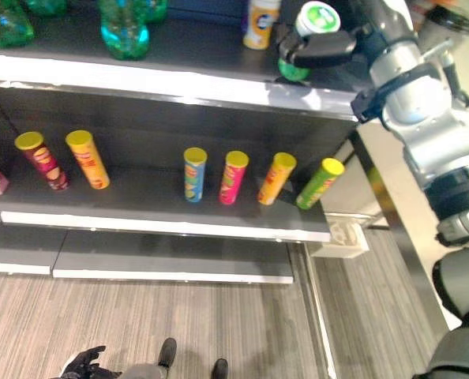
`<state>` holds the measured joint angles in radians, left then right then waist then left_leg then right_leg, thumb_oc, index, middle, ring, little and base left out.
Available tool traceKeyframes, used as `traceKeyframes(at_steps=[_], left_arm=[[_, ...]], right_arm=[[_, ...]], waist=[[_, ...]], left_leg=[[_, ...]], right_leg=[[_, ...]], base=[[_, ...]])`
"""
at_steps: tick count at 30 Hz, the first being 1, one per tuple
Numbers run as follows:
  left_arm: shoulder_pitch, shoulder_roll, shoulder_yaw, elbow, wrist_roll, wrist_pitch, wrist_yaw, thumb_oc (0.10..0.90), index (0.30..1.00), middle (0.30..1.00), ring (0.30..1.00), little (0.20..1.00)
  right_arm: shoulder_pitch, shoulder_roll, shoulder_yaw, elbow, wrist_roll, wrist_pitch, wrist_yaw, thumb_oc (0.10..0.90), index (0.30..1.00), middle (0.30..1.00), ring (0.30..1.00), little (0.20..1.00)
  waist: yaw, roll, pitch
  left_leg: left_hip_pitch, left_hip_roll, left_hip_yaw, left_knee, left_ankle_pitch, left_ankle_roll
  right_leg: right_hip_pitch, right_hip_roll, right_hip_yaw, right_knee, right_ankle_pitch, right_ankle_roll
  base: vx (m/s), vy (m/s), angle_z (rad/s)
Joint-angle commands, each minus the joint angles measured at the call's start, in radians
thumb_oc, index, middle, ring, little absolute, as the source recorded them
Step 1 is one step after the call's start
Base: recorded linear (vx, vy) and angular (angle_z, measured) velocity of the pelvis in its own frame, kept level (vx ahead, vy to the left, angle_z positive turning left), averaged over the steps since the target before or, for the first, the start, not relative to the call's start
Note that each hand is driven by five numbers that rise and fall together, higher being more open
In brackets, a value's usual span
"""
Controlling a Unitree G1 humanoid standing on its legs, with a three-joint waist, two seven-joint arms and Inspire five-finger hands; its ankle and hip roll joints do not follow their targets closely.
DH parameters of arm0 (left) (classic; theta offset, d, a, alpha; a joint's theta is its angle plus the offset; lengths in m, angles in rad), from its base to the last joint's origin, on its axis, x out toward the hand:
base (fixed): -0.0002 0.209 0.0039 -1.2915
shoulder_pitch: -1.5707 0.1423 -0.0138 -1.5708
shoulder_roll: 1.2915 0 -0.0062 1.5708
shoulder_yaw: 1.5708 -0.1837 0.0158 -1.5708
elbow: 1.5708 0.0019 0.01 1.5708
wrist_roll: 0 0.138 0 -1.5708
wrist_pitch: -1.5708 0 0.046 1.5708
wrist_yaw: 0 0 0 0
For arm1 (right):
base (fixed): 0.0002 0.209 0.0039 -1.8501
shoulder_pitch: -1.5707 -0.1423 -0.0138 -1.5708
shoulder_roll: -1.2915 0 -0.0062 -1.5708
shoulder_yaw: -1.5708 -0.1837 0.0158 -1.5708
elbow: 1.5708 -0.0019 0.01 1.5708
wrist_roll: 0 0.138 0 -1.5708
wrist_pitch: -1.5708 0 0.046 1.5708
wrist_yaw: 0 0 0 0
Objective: Put the goods on the table back onto the shelves and tidy them up.
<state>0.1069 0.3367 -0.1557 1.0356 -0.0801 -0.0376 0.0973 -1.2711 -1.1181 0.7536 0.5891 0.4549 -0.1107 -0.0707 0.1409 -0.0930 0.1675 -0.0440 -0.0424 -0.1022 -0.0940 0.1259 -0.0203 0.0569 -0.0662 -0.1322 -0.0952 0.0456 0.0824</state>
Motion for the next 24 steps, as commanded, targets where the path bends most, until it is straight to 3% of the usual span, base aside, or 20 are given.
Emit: traceKeyframes(at_steps=[1,10,24], left_arm=[[-0.001,0.069,-0.031,0.042,-0.029,-0.018,0.019,0.800,0.900,0.900,0.900,0.900],[0.006,0.067,-0.032,0.074,-0.027,-0.011,0.025,0.800,0.900,0.900,0.900,0.900],[0.002,0.063,-0.048,0.062,-0.021,-0.012,0.018,0.800,0.900,0.900,0.900,0.900]], right_arm=[[-0.181,-0.033,-0.013,0.047,0.050,-0.030,-0.034,0.400,0.300,0.300,0.300,0.300],[-0.170,-0.003,-0.033,0.134,0.048,0.001,-0.026,0.400,0.300,0.300,0.300,0.300],[-0.138,0.000,-0.033,0.053,0.143,-0.013,0.032,0.400,0.300,0.300,0.300,0.300]], waist=[[0.014,-0.024,-0.075],[0.039,-0.022,-0.077],[0.031,-0.028,-0.083]], left_leg=[[0.018,0.030,0.078,0.007,-0.097,-0.058],[0.011,0.018,0.046,0.007,-0.093,-0.058],[0.026,0.019,0.056,0.007,-0.106,-0.058]], right_leg=[[0.044,-0.025,0.001,0.008,-0.046,0.065],[0.058,-0.036,-0.045,0.008,-0.051,0.068],[0.066,-0.046,-0.046,0.008,-0.050,0.072]], base=[[0.02,-0.005,0.36],[0.02,0.003,0.19],[0.00,0.001,0.00]])
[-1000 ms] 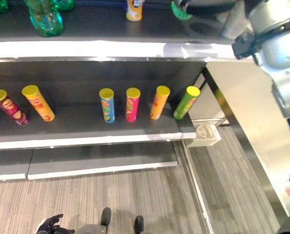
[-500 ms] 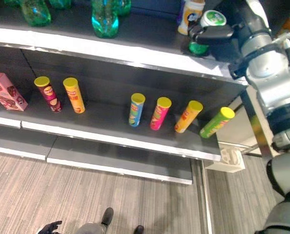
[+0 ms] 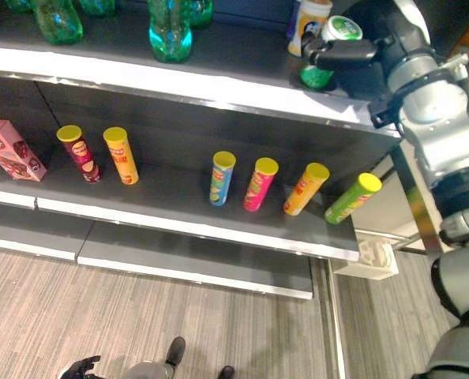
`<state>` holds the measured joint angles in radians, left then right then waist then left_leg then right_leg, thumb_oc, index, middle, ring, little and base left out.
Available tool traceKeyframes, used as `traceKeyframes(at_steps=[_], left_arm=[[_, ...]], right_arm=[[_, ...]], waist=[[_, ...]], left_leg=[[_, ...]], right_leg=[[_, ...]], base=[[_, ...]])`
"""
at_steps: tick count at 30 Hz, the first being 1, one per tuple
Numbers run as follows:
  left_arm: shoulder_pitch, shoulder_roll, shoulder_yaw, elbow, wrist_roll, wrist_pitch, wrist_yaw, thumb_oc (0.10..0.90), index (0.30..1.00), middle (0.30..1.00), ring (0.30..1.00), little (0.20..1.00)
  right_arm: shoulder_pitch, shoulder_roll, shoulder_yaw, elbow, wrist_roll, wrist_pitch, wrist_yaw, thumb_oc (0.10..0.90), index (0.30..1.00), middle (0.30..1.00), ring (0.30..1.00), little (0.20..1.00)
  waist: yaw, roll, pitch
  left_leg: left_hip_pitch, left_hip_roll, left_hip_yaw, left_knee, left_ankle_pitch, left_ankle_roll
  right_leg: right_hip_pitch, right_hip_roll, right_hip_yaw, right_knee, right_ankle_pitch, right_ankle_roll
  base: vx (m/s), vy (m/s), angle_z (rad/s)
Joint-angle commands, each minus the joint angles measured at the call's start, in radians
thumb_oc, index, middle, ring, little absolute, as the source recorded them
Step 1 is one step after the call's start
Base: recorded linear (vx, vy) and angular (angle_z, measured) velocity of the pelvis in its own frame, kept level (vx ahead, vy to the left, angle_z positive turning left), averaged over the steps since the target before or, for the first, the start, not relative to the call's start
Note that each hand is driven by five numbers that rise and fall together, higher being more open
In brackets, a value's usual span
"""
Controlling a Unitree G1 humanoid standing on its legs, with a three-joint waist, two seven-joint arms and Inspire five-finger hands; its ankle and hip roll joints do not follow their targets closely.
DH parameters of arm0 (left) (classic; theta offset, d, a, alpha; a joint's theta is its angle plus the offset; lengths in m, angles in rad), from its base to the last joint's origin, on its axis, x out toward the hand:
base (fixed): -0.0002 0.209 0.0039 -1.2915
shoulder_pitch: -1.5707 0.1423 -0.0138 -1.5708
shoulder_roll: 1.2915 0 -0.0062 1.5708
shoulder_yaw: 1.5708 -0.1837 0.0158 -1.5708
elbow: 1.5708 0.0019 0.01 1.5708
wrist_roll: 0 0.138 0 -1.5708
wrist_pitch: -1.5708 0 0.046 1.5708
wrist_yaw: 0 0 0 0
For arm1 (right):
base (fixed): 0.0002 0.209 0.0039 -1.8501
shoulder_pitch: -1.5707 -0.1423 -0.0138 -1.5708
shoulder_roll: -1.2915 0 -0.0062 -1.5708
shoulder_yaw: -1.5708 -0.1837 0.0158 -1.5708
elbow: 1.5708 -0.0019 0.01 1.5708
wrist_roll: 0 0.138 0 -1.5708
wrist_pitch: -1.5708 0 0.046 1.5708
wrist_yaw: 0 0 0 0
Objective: Put the goods on the table back onto the shelves and tidy them up.
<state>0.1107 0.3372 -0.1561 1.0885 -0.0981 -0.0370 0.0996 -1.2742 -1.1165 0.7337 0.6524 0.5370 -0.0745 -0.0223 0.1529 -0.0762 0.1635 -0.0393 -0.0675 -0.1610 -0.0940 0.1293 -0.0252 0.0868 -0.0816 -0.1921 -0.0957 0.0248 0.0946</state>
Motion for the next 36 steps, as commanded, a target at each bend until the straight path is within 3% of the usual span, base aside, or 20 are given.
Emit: traceKeyframes(at_steps=[1,7,17,18,19,20,36], left_arm=[[-0.002,0.062,-0.047,0.009,-0.003,-0.013,0.015,0.800,0.900,0.900,0.900,0.900],[0.001,0.060,-0.050,0.013,0.006,-0.014,0.013,0.800,0.900,0.900,0.900,0.900],[0.001,0.057,-0.050,0.021,0.013,-0.015,0.016,0.800,0.900,0.900,0.900,0.900],[0.001,0.057,-0.049,0.021,0.013,-0.015,0.016,0.800,0.900,0.900,0.900,0.900],[0.002,0.057,-0.049,0.017,0.010,-0.016,0.015,0.800,0.900,0.900,0.900,0.900],[0.002,0.058,-0.049,0.015,0.009,-0.016,0.015,0.800,0.900,0.900,0.900,0.900],[-0.008,0.057,-0.036,0.029,0.010,-0.014,0.021,0.800,0.900,0.900,0.900,0.900]], right_arm=[[-0.135,-0.001,-0.012,-0.010,0.061,-0.049,-0.017,0.400,0.300,0.300,0.300,0.300],[-0.171,-0.012,0.061,-0.022,0.031,-0.045,0.008,0.400,0.300,0.300,0.300,0.300],[-0.182,-0.007,0.093,-0.013,-0.002,-0.035,0.018,0.408,0.312,0.312,0.312,0.312],[-0.182,-0.007,0.093,-0.013,-0.002,-0.035,0.019,0.453,0.380,0.380,0.380,0.380],[-0.186,-0.008,0.099,-0.013,-0.005,-0.035,0.019,0.596,0.594,0.594,0.594,0.594],[-0.186,-0.009,0.099,-0.011,-0.005,-0.034,0.018,0.800,0.900,0.900,0.900,0.900],[-0.201,-0.069,0.068,-0.063,0.027,-0.050,-0.010,0.800,0.900,0.900,0.900,0.900]], waist=[[0.019,-0.045,-0.079],[0.016,-0.053,-0.080],[0.016,-0.055,-0.079],[0.016,-0.055,-0.079],[0.016,-0.056,-0.078],[0.016,-0.056,-0.078],[-0.017,-0.064,-0.088]], left_leg=[[0.021,0.044,0.115,0.007,-0.110,-0.053],[0.025,0.048,0.119,0.007,-0.112,-0.055],[0.025,0.048,0.117,0.007,-0.115,-0.055],[0.025,0.048,0.117,0.007,-0.115,-0.055],[0.025,0.049,0.117,0.007,-0.115,-0.055],[0.025,0.049,0.116,0.007,-0.115,-0.055],[0.040,0.056,0.140,0.007,-0.129,-0.056]], right_leg=[[0.036,-0.031,0.014,0.008,-0.029,0.059],[0.037,-0.030,0.016,0.008,-0.029,0.058],[0.036,-0.030,0.017,0.008,-0.029,0.059],[0.036,-0.030,0.017,0.008,-0.029,0.059],[0.036,-0.030,0.016,0.008,-0.029,0.058],[0.036,-0.030,0.016,0.008,-0.029,0.058],[0.036,-0.029,0.033,0.008,-0.024,0.060]], base=[[0.01,0.000,-0.04],[0.00,0.000,0.00],[0.00,0.000,0.00],[0.00,0.000,0.00],[0.00,0.000,0.00],[0.00,0.000,0.00],[0.00,0.001,0.00]])
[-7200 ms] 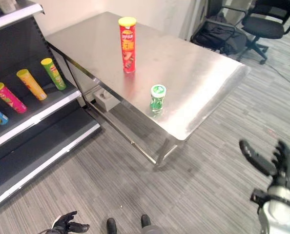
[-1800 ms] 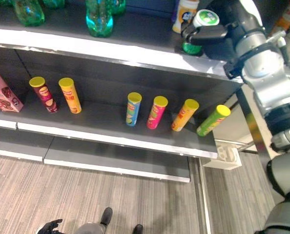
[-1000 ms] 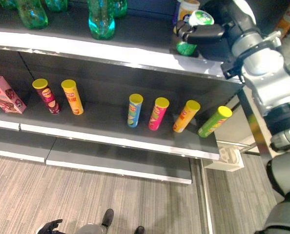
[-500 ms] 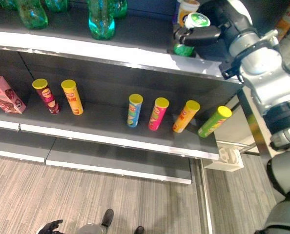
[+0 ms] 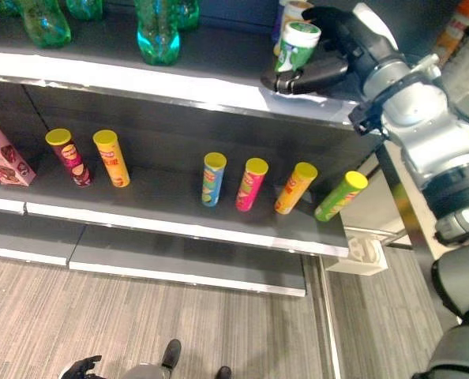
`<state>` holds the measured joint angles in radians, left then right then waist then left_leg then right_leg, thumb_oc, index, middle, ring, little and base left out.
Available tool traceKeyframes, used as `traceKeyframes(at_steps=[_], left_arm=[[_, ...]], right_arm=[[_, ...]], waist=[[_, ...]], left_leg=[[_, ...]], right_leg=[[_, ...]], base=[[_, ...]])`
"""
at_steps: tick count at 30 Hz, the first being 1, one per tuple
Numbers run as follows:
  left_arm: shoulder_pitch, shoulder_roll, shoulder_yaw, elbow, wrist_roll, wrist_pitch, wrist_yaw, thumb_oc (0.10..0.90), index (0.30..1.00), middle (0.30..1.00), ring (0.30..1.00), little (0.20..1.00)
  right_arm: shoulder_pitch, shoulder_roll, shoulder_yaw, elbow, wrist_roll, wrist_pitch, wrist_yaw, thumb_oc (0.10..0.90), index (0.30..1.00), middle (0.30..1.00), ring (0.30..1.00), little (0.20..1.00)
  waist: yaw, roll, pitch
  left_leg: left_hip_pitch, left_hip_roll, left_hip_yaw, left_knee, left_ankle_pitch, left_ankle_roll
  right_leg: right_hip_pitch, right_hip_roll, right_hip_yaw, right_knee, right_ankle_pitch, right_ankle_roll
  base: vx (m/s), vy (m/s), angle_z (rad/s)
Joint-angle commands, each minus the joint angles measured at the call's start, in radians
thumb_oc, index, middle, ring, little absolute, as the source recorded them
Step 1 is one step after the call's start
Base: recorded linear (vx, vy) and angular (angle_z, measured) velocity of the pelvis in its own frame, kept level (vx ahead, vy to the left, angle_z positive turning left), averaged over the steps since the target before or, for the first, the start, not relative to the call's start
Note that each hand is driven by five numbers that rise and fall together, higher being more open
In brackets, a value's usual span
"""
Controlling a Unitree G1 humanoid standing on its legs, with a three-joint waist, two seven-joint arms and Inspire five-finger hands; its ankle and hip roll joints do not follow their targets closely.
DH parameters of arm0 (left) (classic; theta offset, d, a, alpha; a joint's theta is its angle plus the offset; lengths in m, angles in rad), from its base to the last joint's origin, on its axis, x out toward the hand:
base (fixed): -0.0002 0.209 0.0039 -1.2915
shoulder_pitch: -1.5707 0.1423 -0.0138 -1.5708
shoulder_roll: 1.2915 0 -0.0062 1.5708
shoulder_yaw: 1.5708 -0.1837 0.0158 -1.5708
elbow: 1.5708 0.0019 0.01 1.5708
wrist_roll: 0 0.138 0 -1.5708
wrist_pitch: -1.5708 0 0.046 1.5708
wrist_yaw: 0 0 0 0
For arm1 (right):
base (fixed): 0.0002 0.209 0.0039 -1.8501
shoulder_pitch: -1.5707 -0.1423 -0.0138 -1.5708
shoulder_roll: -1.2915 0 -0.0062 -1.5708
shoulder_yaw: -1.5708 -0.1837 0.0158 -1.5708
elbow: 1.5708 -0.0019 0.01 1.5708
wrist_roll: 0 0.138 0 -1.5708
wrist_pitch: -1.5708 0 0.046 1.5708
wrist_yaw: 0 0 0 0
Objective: Put the goods on the table back onto the shelves and tidy them up.
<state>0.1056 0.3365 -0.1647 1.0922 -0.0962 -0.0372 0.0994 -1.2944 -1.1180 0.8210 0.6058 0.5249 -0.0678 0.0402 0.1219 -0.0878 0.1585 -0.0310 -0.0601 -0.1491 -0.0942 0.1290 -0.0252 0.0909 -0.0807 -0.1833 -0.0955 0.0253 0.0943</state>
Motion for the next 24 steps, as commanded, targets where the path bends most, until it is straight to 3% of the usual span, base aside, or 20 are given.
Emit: traceKeyframes(at_steps=[1,6,7,8,10,11,12,14,15,16,17,18,19,20,21,22,24], left_arm=[[-0.001,0.058,-0.025,0.027,0.009,-0.013,0.019,0.800,0.900,0.900,0.900,0.900],[0.000,0.055,-0.011,0.032,0.011,-0.011,0.023,0.800,0.900,0.900,0.900,0.900],[0.002,0.048,0.002,0.030,0.022,-0.010,0.028,0.800,0.900,0.900,0.900,0.900],[0.002,0.049,0.001,0.030,0.022,-0.010,0.028,0.800,0.900,0.900,0.900,0.900],[0.004,0.024,0.039,0.018,0.069,-0.007,0.045,0.800,0.900,0.900,0.900,0.900],[0.006,0.016,0.047,0.017,0.077,-0.007,0.047,0.800,0.900,0.900,0.900,0.900],[0.007,0.011,0.054,0.015,0.086,-0.005,0.046,0.800,0.900,0.900,0.900,0.900],[0.009,0.026,0.064,-0.022,0.118,-0.004,0.042,0.800,0.900,0.900,0.900,0.900],[0.007,0.031,0.060,-0.022,0.118,-0.004,0.041,0.800,0.900,0.900,0.900,0.900],[0.002,0.046,0.054,-0.054,0.125,-0.004,0.040,0.800,0.900,0.900,0.900,0.900],[-0.001,0.050,0.048,-0.054,0.125,-0.004,0.040,0.800,0.900,0.900,0.900,0.900],[-0.008,0.057,0.035,-0.066,0.121,-0.008,0.045,0.800,0.900,0.900,0.900,0.900],[-0.010,0.057,0.023,-0.077,0.116,-0.011,0.045,0.800,0.900,0.900,0.900,0.900],[-0.015,0.055,0.013,-0.079,0.104,-0.012,0.046,0.800,0.900,0.900,0.900,0.900],[-0.025,0.051,0.014,-0.077,0.097,-0.011,0.047,0.800,0.900,0.900,0.900,0.900],[-0.027,0.048,0.018,-0.076,0.085,-0.012,0.042,0.800,0.900,0.900,0.900,0.900],[-0.032,0.068,0.022,-0.071,0.079,-0.011,0.038,0.800,0.900,0.900,0.900,0.900]], right_arm=[[-0.172,-0.083,-0.040,-0.031,0.058,-0.064,-0.079,0.800,0.900,0.900,0.900,0.900],[-0.159,-0.158,-0.101,-0.101,0.077,-0.097,-0.115,0.800,0.900,0.900,0.900,0.900],[-0.115,-0.230,-0.167,-0.175,0.057,-0.120,-0.150,0.800,0.900,0.900,0.900,0.900],[-0.106,-0.232,-0.176,-0.178,0.056,-0.120,-0.151,0.800,0.900,0.900,0.900,0.900],[0.152,-0.367,-0.443,-0.355,-0.110,-0.154,-0.247,0.800,0.900,0.900,0.900,0.900],[0.202,-0.383,-0.503,-0.376,-0.136,-0.156,-0.265,0.800,0.900,0.900,0.900,0.900],[0.299,-0.391,-0.605,-0.399,-0.164,-0.159,-0.287,0.800,0.900,0.900,0.900,0.900],[0.725,-0.389,-1.017,-0.461,-0.312,-0.126,-0.348,0.800,0.900,0.900,0.900,0.900],[0.765,-0.385,-1.056,-0.469,-0.313,-0.126,-0.348,0.800,0.900,0.900,0.900,0.900],[0.928,-0.362,-1.204,-0.482,-0.355,-0.115,-0.362,0.800,0.900,0.900,0.900,0.900],[0.968,-0.358,-1.244,-0.489,-0.354,-0.115,-0.361,0.800,0.900,0.900,0.900,0.900],[0.973,-0.351,-1.243,-0.484,-0.362,-0.115,-0.378,0.800,0.900,0.900,0.900,0.900],[0.960,-0.335,-1.211,-0.480,-0.374,-0.111,-0.373,0.800,0.900,0.900,0.900,0.900],[0.929,-0.326,-1.175,-0.467,-0.370,-0.102,-0.360,0.800,0.900,0.900,0.900,0.900],[0.926,-0.306,-1.167,-0.459,-0.354,-0.093,-0.349,0.800,0.900,0.900,0.900,0.900],[0.941,-0.251,-1.166,-0.440,-0.326,-0.089,-0.344,0.800,0.900,0.900,0.900,0.900],[0.917,-0.218,-1.137,-0.398,-0.297,-0.091,-0.343,0.800,0.900,0.900,0.900,0.900]], waist=[[0.009,-0.052,-0.086],[-0.013,-0.055,-0.090],[-0.033,-0.050,-0.094],[-0.032,-0.052,-0.094],[-0.079,-0.029,-0.094],[-0.089,-0.021,-0.094],[-0.100,-0.016,-0.095],[-0.140,-0.021,-0.089],[-0.134,-0.026,-0.088],[-0.145,-0.030,-0.074],[-0.134,-0.033,-0.069],[-0.112,-0.043,-0.042],[-0.098,-0.047,-0.030],[-0.089,-0.037,-0.029],[-0.102,-0.032,-0.030],[-0.130,-0.021,-0.033],[-0.135,-0.018,-0.034]], left_leg=[[0.034,0.049,0.131,0.007,-0.131,-0.056],[0.040,0.054,0.141,0.007,-0.135,-0.057],[0.042,0.057,0.146,0.007,-0.138,-0.058],[0.042,0.058,0.146,0.007,-0.138,-0.059],[0.045,0.070,0.162,0.007,-0.144,-0.059],[0.046,0.073,0.164,0.007,-0.145,-0.059],[0.046,0.076,0.166,0.007,-0.145,-0.059],[0.036,0.091,0.172,0.007,-0.143,-0.060],[0.035,0.091,0.172,0.007,-0.143,-0.060],[0.058,0.092,0.157,0.007,-0.147,-0.048],[0.062,0.092,0.160,0.007,-0.148,-0.047],[0.051,0.067,0.094,0.052,-0.166,-0.037],[0.036,0.029,0.010,0.073,-0.187,-0.036],[0.029,-0.027,-0.126,0.067,-0.201,-0.021],[0.026,-0.032,-0.134,0.063,-0.195,-0.017],[0.036,-0.024,-0.112,0.037,-0.185,-0.005],[0.044,-0.010,-0.045,0.013,-0.175,0.010]], right_leg=[[0.032,-0.030,0.026,0.008,-0.024,0.060],[0.030,-0.027,0.034,0.008,-0.023,0.059],[0.025,-0.024,0.042,0.008,-0.022,0.059],[0.025,-0.023,0.042,0.008,-0.022,0.059],[0.009,-0.016,0.056,0.008,-0.017,0.059],[0.007,-0.014,0.059,0.008,-0.017,0.059],[0.003,-0.011,0.063,0.008,-0.017,0.058],[-0.026,0.012,0.094,0.008,-0.011,0.056],[-0.027,0.012,0.094,0.008,-0.011,0.056],[-0.038,0.030,0.133,0.008,-0.011,0.051],[-0.035,0.031,0.136,0.008,-0.011,0.051],[-0.045,0.033,0.165,0.009,0.001,0.050],[-0.058,0.041,0.195,0.010,0.006,0.049],[-0.076,0.058,0.250,0.009,0.014,0.048],[-0.081,0.061,0.264,0.010,0.022,0.051],[-0.103,0.068,0.298,0.017,0.030,0.057],[-0.141,0.074,0.340,0.068,0.028,0.073]], base=[[-0.02,0.011,-0.05],[0.00,0.000,-0.06],[0.00,-0.012,-0.16],[-0.01,-0.029,-0.22],[-0.02,-0.050,-0.10],[-0.01,-0.058,-0.10],[-0.03,-0.089,-0.29],[-0.06,-0.120,-0.30],[-0.04,-0.080,-0.28],[-0.01,-0.023,-0.38],[-0.07,-0.038,-0.40],[-0.12,-0.020,-0.70],[-0.17,-0.003,-0.88],[-0.11,0.040,-1.37],[-0.07,0.136,-1.69],[-0.02,0.238,-1.80],[-0.02,0.220,-1.20]])
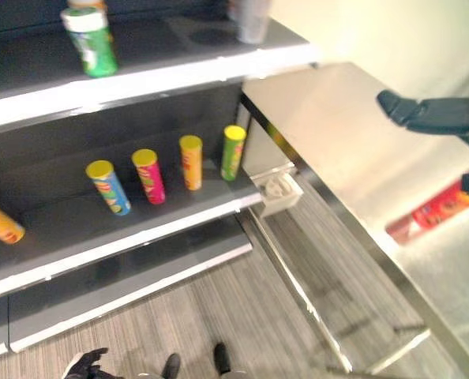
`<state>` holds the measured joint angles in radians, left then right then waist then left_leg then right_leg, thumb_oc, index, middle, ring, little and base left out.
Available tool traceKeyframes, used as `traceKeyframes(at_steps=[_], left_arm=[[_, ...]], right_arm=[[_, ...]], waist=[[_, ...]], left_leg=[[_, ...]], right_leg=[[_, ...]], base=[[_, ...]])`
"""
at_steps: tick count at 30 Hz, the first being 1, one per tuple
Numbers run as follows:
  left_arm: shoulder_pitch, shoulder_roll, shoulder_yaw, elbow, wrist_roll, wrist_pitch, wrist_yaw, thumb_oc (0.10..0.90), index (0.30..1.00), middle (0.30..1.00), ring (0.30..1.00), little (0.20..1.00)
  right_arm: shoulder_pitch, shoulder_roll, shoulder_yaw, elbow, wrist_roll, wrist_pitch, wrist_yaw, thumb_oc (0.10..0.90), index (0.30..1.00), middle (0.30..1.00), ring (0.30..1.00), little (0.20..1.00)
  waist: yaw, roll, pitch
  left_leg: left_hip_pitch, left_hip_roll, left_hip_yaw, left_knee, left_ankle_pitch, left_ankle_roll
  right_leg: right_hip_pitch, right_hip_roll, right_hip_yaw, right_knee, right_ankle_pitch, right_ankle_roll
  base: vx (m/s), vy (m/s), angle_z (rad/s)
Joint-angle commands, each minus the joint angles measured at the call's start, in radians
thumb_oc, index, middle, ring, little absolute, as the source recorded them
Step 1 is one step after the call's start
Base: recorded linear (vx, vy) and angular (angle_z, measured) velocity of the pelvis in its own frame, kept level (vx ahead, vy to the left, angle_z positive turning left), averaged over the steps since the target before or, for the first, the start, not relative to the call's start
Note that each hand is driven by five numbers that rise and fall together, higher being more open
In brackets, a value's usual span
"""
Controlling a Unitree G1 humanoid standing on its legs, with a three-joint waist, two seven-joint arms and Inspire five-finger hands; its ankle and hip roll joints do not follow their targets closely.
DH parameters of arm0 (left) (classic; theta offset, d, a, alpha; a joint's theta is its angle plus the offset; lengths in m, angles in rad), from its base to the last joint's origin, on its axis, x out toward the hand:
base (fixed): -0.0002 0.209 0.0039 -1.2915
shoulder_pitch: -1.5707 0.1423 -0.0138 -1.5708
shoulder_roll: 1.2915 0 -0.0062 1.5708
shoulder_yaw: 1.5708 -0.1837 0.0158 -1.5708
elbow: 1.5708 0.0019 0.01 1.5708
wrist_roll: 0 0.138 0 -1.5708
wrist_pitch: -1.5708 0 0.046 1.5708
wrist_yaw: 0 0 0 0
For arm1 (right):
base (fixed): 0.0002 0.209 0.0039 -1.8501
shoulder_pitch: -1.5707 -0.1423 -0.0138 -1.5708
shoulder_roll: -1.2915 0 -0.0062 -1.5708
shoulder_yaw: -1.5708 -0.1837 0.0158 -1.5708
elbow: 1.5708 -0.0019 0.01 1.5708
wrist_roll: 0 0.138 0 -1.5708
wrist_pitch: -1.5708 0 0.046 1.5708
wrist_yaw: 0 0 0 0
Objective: Put the goods on the table back onto the shelves and tidy them up.
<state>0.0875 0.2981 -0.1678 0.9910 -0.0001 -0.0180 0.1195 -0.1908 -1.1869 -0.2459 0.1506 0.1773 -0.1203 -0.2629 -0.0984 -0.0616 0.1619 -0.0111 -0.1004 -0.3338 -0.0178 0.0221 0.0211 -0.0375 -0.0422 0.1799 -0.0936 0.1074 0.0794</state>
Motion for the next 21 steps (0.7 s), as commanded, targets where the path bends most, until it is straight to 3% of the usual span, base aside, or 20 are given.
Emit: traceKeyframes(at_steps=[1,2,5,7,8,10,12,13,15,18,21], left_arm=[[-0.014,0.105,0.029,0.031,-0.017,-0.030,0.018,0.800,0.900,0.900,0.900,0.900],[-0.024,0.130,0.045,0.034,-0.024,-0.029,0.024,0.800,0.900,0.900,0.900,0.900],[-0.024,0.149,0.081,0.047,-0.034,-0.026,0.032,0.800,0.900,0.900,0.900,0.900],[-0.019,0.139,0.082,0.065,-0.030,-0.022,0.035,0.800,0.900,0.900,0.900,0.900],[-0.019,0.133,0.079,0.065,-0.032,-0.021,0.038,0.800,0.900,0.900,0.900,0.900],[-0.024,0.135,0.079,0.061,-0.039,-0.019,0.042,0.800,0.900,0.900,0.900,0.900],[-0.028,0.135,0.097,0.074,-0.054,-0.019,0.048,0.800,0.900,0.900,0.900,0.900],[-0.017,0.121,0.091,0.068,-0.068,-0.017,0.044,0.800,0.900,0.900,0.900,0.900],[-0.019,0.109,0.081,0.062,-0.072,-0.017,0.041,0.800,0.900,0.900,0.900,0.900],[-0.030,0.094,0.066,0.051,-0.087,-0.016,0.038,0.800,0.900,0.900,0.900,0.900],[-0.028,0.080,0.054,0.039,-0.085,-0.010,0.025,0.800,0.900,0.900,0.900,0.900]], right_arm=[[-0.203,-0.150,-0.055,0.064,0.051,-0.041,-0.040,0.800,0.900,0.900,0.900,0.900],[-0.246,-0.139,-0.002,0.092,0.049,-0.034,-0.037,0.800,0.900,0.900,0.900,0.900],[-0.331,-0.119,0.087,0.122,0.051,-0.034,-0.036,0.800,0.900,0.900,0.900,0.900],[-0.387,-0.120,0.137,0.175,0.070,-0.036,-0.042,0.800,0.900,0.900,0.900,0.900],[-0.408,-0.123,0.151,0.187,0.067,-0.036,-0.047,0.800,0.900,0.900,0.900,0.900],[-0.387,-0.141,0.140,0.194,0.049,-0.022,-0.046,0.800,0.900,0.900,0.900,0.900],[-0.319,-0.155,0.087,0.183,0.054,-0.009,-0.029,0.800,0.900,0.900,0.900,0.900],[-0.278,-0.178,0.054,0.162,0.085,-0.018,-0.007,0.800,0.900,0.900,0.900,0.900],[-0.247,-0.174,0.007,0.141,0.131,-0.041,-0.007,0.800,0.900,0.900,0.900,0.900],[-0.225,-0.167,-0.042,0.137,0.212,-0.062,-0.009,0.800,0.900,0.900,0.900,0.900],[-0.228,-0.149,-0.073,0.145,0.308,-0.075,-0.003,0.800,0.900,0.900,0.900,0.900]], waist=[[0.090,-0.044,-0.037],[0.093,-0.049,-0.016],[0.115,-0.058,-0.016],[0.120,-0.046,-0.018],[0.125,-0.037,-0.010],[0.123,-0.051,-0.001],[0.123,-0.096,-0.017],[0.118,-0.094,-0.041],[0.112,-0.082,-0.048],[0.113,-0.076,-0.043],[0.111,-0.077,-0.036]], left_leg=[[0.025,0.031,0.149,-0.064,-0.070,-0.036],[0.030,0.047,0.205,-0.068,-0.069,-0.033],[0.049,0.069,0.283,-0.069,-0.078,-0.039],[0.065,0.100,0.325,-0.069,-0.092,-0.048],[0.073,0.120,0.331,-0.069,-0.099,-0.054],[0.090,0.135,0.315,-0.069,-0.112,-0.069],[0.122,0.159,0.301,-0.069,-0.121,-0.110],[0.121,0.247,0.277,-0.069,-0.103,-0.154],[0.108,0.289,0.257,-0.069,-0.075,-0.168],[0.086,0.308,0.263,-0.062,-0.035,-0.171],[0.049,0.288,0.346,-0.017,-0.029,-0.157]], right_leg=[[-0.018,0.038,-0.014,0.074,-0.058,0.089],[-0.062,0.040,-0.021,0.142,-0.059,0.104],[-0.079,-0.002,-0.119,0.146,-0.041,0.118],[-0.086,-0.071,-0.185,0.084,0.016,0.130],[-0.102,-0.128,-0.222,0.052,0.056,0.144],[-0.117,-0.181,-0.224,0.034,0.123,0.164],[-0.080,-0.177,-0.235,0.015,0.103,0.171],[-0.045,-0.130,-0.279,0.035,0.032,0.133],[-0.021,-0.089,-0.307,0.037,-0.013,0.110],[0.022,-0.067,-0.349,0.021,-0.047,0.082],[0.052,-0.075,-0.388,0.010,-0.068,0.076]], base=[[-0.04,0.112,-1.16],[-0.04,0.056,-1.32],[0.02,-0.013,-1.74],[0.06,-0.154,-1.07],[0.05,-0.217,-0.39],[0.10,-0.445,-0.09],[0.21,-0.754,0.73],[0.16,-0.739,0.39],[0.05,-0.492,0.39],[-0.01,-0.192,0.31],[-0.05,-0.067,0.36]])
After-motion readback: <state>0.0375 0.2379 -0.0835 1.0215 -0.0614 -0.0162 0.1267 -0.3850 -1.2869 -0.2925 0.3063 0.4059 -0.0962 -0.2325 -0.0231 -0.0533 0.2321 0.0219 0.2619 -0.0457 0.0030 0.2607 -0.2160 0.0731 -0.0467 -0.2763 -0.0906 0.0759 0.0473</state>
